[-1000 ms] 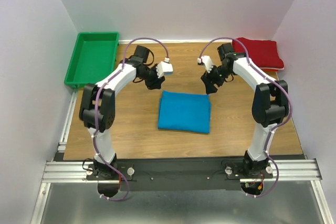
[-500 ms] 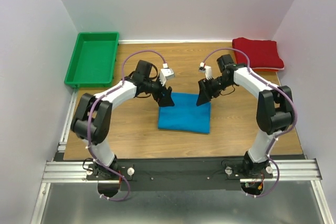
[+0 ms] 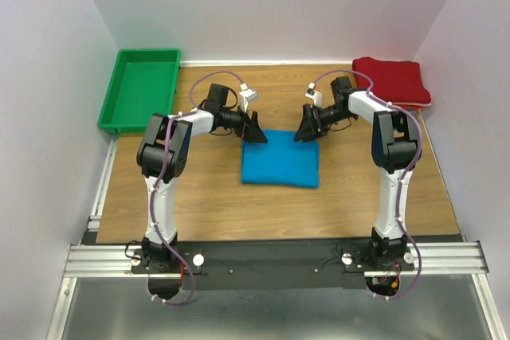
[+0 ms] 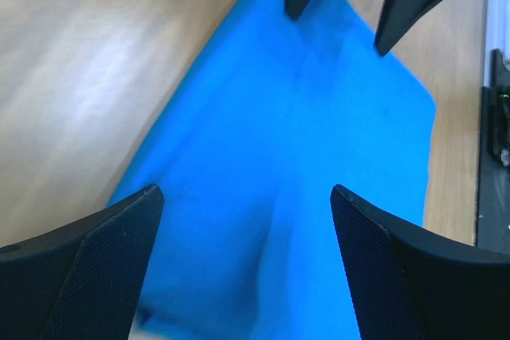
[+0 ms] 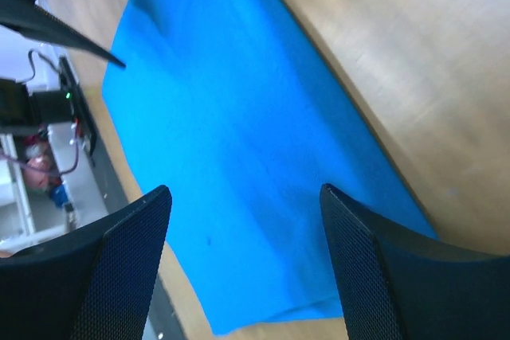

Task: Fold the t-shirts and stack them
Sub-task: Fold the tshirt

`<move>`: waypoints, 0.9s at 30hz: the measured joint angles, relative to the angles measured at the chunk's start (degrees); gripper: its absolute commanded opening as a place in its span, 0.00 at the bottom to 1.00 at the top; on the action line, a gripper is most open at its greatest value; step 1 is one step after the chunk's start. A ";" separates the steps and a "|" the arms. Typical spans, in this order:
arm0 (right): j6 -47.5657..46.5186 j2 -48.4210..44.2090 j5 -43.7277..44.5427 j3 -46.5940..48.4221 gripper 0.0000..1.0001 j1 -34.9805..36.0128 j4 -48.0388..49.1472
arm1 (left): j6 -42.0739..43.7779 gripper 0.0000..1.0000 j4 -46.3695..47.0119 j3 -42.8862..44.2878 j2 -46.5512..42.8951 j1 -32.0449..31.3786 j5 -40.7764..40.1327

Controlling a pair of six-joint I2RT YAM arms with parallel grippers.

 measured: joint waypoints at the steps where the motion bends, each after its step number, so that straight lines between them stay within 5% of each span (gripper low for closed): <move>1: 0.24 0.68 -0.15 1.25 0.83 -0.17 0.42 | 0.02 0.94 -0.42 0.94 0.52 0.61 0.15; 4: 0.96 1.03 -0.15 2.89 0.84 -0.48 1.16 | 0.98 0.94 -3.02 2.29 0.39 2.12 -0.22; 5: 1.77 0.59 -0.31 2.93 0.97 -0.52 1.55 | 1.57 0.94 -4.15 2.16 -0.37 2.47 -0.61; 6: 3.17 -0.11 -0.68 2.78 1.00 -0.59 1.86 | 1.84 0.94 -5.01 1.92 -1.14 2.67 -0.83; 17: 23.21 -22.64 -6.40 -15.13 1.00 0.00 11.43 | -8.11 0.94 -6.10 -14.40 -23.04 -3.10 1.36; 27: 35.34 -17.05 -11.19 -26.05 1.00 6.43 15.28 | -17.84 0.94 -3.76 -19.32 -14.78 -9.49 4.20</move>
